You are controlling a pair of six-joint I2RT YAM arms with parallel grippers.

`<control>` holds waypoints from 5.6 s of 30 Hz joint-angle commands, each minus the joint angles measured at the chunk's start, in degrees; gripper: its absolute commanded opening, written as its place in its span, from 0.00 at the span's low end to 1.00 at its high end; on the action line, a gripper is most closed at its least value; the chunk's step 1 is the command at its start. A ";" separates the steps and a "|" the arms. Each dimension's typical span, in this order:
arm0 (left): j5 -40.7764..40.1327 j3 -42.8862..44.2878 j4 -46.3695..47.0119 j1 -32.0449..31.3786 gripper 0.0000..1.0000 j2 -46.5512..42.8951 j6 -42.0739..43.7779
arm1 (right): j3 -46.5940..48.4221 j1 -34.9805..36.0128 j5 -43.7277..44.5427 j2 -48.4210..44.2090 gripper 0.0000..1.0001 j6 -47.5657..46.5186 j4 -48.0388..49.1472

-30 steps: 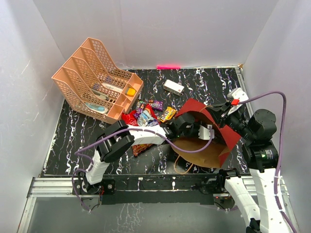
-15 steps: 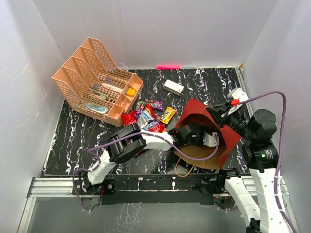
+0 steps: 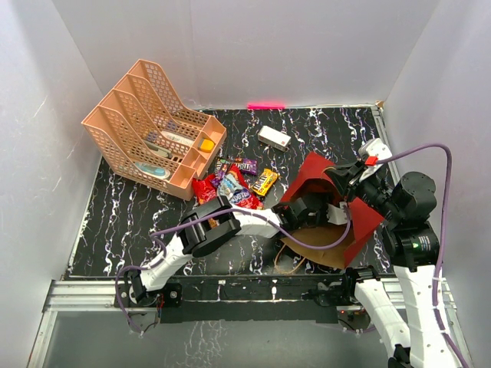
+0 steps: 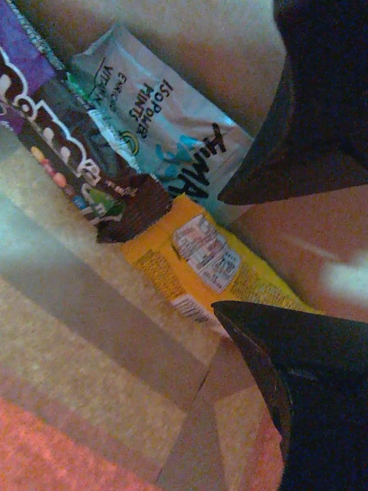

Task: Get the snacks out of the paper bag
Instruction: Take out the snack from the paper bag, then place the snack at the center of the board, then take out the snack from the paper bag.

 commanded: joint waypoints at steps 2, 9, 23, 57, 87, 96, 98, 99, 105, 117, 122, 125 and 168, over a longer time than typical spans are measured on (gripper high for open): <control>-0.68 2.00 -1.01 -0.74 0.56 -0.43 -1.03 | 3.53 0.07 -0.70 0.10 0.08 0.86 3.70; 1.80 -1.88 -2.80 -1.41 0.56 -5.79 -5.62 | 3.66 0.14 -0.49 0.24 0.08 0.66 3.63; 21.24 -8.22 -20.50 -1.02 0.57 -16.03 10.42 | 3.13 0.14 0.01 -0.42 0.08 0.18 2.98; -0.56 -2.47 -2.70 -2.96 0.00 -4.06 24.05 | 3.22 0.07 0.57 -0.53 0.08 -0.14 2.68; 11.44 -24.96 -17.62 -4.18 0.00 -47.47 2.01 | 0.22 0.10 11.28 -4.59 0.08 -3.72 1.63; 10.46 -27.43 -24.36 -4.19 0.00 -63.48 -6.00 | -0.73 0.08 12.95 -5.64 0.08 -4.89 2.06; 7.33 -26.78 -24.54 -4.06 0.00 -66.84 -8.89 | -1.07 0.10 13.09 -5.69 0.08 -4.99 2.20; 5.70 -26.54 -24.32 -4.09 0.00 -68.32 -10.03 | -1.14 0.09 13.12 -5.68 0.08 -5.02 2.25; -7.60 -27.55 -19.33 -4.03 0.00 -74.62 -9.92 | -1.87 0.08 13.28 -6.13 0.08 -4.92 2.37; -24.82 -23.55 -33.96 14.75 0.00 -70.33 -29.50 | -1.75 0.07 12.61 -6.04 0.08 -4.25 1.51; -18.78 -20.22 -44.39 20.91 0.00 -63.46 -33.45 | -2.30 0.14 11.86 -5.83 0.08 -3.57 2.01; -20.07 -19.04 -48.08 21.87 0.00 -57.85 -32.81 | -2.11 0.10 11.61 -5.65 0.08 -3.29 2.11; 28.52 -32.27 -19.18 2.60 0.55 -65.91 -24.06 | -2.98 0.07 9.61 -5.78 0.08 -0.78 2.85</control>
